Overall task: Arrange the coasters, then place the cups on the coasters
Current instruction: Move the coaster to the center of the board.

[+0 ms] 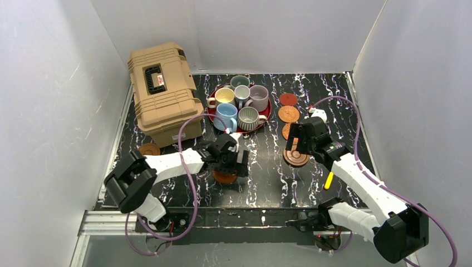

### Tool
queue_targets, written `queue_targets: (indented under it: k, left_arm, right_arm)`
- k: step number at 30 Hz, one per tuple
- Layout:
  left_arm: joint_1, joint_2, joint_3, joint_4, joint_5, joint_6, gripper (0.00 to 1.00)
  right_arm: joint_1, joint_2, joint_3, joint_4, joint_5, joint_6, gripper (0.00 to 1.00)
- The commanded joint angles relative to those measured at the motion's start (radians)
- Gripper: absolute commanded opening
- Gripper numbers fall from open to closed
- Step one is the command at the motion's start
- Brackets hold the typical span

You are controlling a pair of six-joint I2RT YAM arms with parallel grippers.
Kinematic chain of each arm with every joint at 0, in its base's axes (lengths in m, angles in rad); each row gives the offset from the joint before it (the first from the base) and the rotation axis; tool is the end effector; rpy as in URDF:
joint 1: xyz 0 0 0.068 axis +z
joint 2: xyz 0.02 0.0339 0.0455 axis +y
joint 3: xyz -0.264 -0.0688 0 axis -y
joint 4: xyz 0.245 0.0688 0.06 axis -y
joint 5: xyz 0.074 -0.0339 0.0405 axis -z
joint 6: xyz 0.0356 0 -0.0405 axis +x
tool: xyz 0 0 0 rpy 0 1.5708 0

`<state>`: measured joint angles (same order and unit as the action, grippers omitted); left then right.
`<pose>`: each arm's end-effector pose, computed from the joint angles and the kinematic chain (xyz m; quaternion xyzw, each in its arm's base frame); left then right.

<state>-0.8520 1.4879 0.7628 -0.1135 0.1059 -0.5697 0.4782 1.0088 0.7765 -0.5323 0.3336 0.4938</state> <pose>0.1910 -0.2241 0.1777 0.1499 0.9205 -0.2707 0.2387 0.1911 0.0859 0.2644 0.0722 0.9065 0.0456 0.4134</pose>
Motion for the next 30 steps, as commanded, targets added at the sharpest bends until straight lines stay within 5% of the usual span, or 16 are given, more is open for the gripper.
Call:
queue_targets:
  k: [1,8,16,21,24,30]
  left_arm:
    - [-0.092,0.139,0.036,0.043,0.103,-0.06,0.89]
    - [-0.207,0.173,0.125,0.081,0.09,-0.08,0.89]
    - [-0.203,-0.083,0.203,-0.141,-0.086,0.018,0.93]
    - [-0.1,-0.228,0.193,-0.341,-0.107,0.09,0.94]
    - [0.047,-0.294,0.219,-0.445,0.043,0.193,0.95]
    - [0.136,-0.356,0.29,-0.502,0.072,0.378,0.95]
  right_arm:
    - [-0.003,-0.005,0.035,0.013,0.004,0.005,0.98]
    - [-0.003,-0.023,0.043,-0.007,0.026,0.002,0.98]
    - [-0.003,-0.037,0.049,-0.042,0.018,0.005,0.96]
    - [0.006,-0.014,0.009,-0.015,-0.11,0.032,0.88]
    - [0.066,0.009,-0.028,0.022,-0.14,0.07,0.83]
    - [0.361,0.095,-0.062,0.094,-0.048,0.214,0.77]
